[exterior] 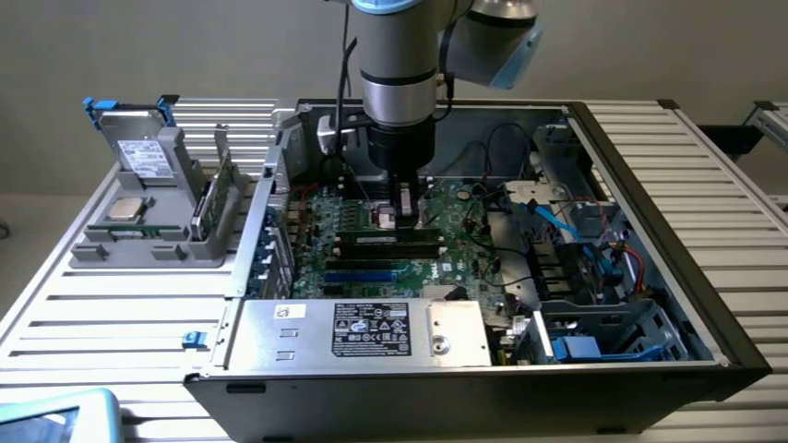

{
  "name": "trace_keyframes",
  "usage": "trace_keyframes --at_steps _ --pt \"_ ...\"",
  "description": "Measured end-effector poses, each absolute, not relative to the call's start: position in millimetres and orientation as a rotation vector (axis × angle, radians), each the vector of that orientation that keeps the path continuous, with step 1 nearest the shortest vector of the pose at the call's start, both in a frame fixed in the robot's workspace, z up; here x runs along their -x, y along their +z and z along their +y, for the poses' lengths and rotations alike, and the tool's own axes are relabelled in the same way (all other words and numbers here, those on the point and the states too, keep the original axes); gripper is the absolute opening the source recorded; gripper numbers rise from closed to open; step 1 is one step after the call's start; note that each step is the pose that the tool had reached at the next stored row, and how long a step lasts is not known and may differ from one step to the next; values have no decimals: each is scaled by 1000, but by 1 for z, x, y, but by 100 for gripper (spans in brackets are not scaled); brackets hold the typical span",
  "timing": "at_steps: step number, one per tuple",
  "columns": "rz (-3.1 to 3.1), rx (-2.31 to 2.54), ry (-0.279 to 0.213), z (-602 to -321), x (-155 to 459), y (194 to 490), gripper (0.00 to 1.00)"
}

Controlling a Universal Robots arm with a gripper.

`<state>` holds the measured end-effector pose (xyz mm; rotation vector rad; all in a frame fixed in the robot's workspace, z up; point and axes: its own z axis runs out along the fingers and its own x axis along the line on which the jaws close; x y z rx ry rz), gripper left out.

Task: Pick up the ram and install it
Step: 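Insert the ram into the slot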

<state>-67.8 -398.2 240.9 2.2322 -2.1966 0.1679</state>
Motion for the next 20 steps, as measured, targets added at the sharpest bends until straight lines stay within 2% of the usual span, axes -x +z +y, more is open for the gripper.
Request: trace_keyframes --at_steps 20 --pt "-2216 -2206 161 -399 67 235 14"
